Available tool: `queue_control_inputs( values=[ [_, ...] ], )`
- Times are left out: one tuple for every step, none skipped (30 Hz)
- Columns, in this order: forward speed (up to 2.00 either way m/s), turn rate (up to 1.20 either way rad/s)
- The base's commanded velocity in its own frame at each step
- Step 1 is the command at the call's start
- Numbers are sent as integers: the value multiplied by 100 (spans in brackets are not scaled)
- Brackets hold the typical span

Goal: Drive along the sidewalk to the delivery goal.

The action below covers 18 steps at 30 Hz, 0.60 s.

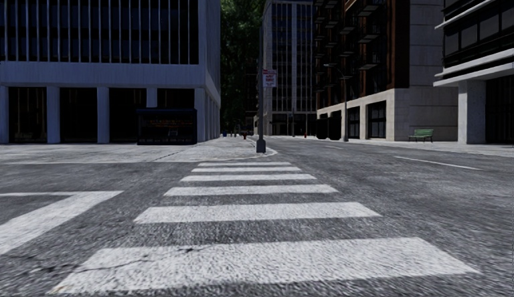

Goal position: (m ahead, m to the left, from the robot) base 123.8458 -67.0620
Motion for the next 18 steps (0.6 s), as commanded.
queue_control_inputs(
  values=[
    [200,0],
    [200,0],
    [200,0],
    [200,0],
    [200,0],
    [200,0],
    [200,0],
    [200,0],
    [200,23],
    [200,33],
    [200,33],
    [200,36],
    [200,36],
    [200,36],
    [200,36],
    [200,36],
    [200,31],
    [200,28]
  ],
)
